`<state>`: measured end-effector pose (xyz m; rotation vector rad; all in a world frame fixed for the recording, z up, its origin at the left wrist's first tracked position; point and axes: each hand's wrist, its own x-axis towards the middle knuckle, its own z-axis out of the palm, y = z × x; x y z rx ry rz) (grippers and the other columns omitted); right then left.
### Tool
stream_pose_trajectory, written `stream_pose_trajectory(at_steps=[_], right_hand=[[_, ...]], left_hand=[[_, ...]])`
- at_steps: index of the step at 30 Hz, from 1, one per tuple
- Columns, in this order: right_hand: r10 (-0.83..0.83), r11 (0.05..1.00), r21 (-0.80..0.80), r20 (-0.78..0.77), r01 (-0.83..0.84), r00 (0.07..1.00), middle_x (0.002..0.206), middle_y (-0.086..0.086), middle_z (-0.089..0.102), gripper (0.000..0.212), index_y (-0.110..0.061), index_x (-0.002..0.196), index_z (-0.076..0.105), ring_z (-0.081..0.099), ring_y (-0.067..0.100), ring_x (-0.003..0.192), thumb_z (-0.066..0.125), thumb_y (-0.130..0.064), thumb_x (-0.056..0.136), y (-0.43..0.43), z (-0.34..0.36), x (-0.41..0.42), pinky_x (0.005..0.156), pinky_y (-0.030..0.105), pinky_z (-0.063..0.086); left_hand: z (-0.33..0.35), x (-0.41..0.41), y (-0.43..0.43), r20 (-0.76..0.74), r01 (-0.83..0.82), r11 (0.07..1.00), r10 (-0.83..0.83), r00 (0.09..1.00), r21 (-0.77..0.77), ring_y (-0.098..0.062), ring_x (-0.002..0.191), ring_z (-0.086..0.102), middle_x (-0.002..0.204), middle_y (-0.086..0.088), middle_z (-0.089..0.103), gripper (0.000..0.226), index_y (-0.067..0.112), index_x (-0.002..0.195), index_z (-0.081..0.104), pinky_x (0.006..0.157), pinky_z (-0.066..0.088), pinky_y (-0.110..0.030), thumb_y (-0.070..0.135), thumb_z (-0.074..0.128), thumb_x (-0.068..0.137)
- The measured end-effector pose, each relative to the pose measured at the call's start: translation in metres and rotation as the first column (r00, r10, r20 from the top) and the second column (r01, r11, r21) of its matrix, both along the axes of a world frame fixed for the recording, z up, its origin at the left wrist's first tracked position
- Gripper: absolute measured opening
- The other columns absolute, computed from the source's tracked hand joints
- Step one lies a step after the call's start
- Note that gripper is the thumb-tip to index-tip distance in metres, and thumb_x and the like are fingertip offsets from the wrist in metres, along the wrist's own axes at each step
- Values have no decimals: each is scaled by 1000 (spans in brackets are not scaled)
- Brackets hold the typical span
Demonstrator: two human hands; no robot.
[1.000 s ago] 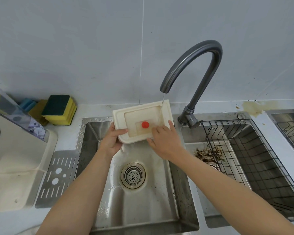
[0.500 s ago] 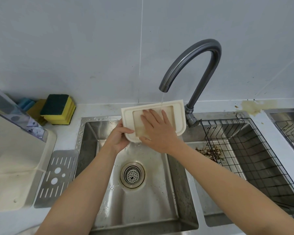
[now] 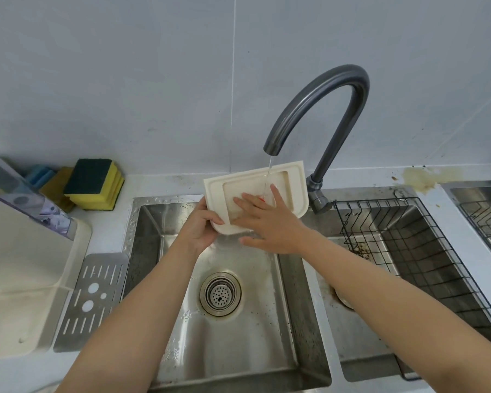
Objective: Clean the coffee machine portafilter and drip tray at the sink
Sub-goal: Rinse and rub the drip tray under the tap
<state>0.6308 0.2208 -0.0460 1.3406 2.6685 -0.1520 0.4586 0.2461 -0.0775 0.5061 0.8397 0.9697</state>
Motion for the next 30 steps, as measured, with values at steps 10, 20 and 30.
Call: stream_pose_trajectory(at_steps=[10,20,30], right_hand=[[-157,984,91,77,150,985,157,6,-5,48,-20,127,51,-11,21,145,34,-50,92,17,7,47,110,43,-17],[-196,964,184,-1,193,981,157,12,-8,41,-18,123,46,-9,26,145,41,-40,90,7,-12,17,108,47,-18],[-524,799,-113,-612,590,592,156,15,6,55,-14,137,33,9,32,143,54,-31,89,9,-8,17,113,41,14]], left_hand=[[-2,-23,-1,-102,-77,997,75,992,-10,-30,90,56,95,-8,60,59,16,90,56,73,44,-37,-24,20,67],[0,-28,1,-104,-64,997,67,992,36,-34,101,51,102,-10,56,56,14,98,52,75,43,-38,-20,32,58],[10,-46,1,-211,4,999,8,978,53,-35,100,52,106,-14,54,75,9,115,44,76,44,-40,-11,40,43]])
